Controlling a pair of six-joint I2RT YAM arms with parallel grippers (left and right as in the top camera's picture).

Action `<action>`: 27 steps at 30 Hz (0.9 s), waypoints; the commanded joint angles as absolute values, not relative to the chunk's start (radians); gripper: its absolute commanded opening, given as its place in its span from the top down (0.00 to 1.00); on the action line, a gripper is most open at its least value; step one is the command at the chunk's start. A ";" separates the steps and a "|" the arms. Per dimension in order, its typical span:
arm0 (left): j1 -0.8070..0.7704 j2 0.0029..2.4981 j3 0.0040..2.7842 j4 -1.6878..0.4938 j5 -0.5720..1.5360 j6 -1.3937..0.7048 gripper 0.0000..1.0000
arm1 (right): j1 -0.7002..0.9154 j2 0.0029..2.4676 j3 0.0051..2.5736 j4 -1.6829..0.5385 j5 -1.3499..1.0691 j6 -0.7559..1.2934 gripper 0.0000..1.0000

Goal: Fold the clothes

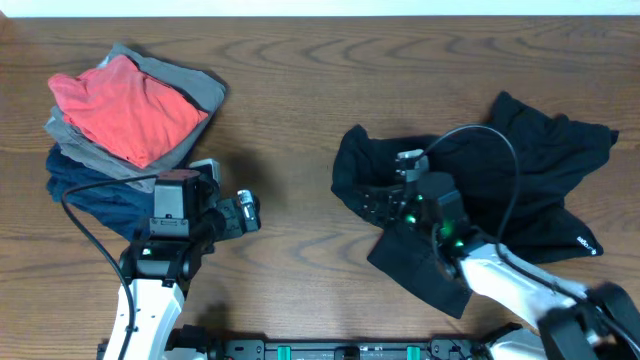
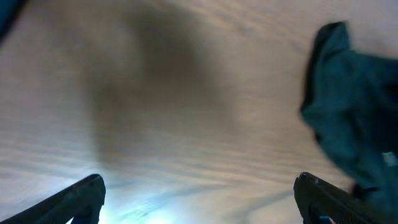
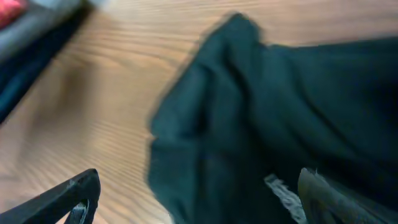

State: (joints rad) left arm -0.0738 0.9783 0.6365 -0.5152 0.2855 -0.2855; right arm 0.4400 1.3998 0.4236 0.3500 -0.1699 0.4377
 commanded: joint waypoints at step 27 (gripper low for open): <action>-0.569 1.725 0.825 -0.056 0.283 -0.491 0.02 | -0.118 0.903 0.431 -0.511 -0.033 0.295 0.01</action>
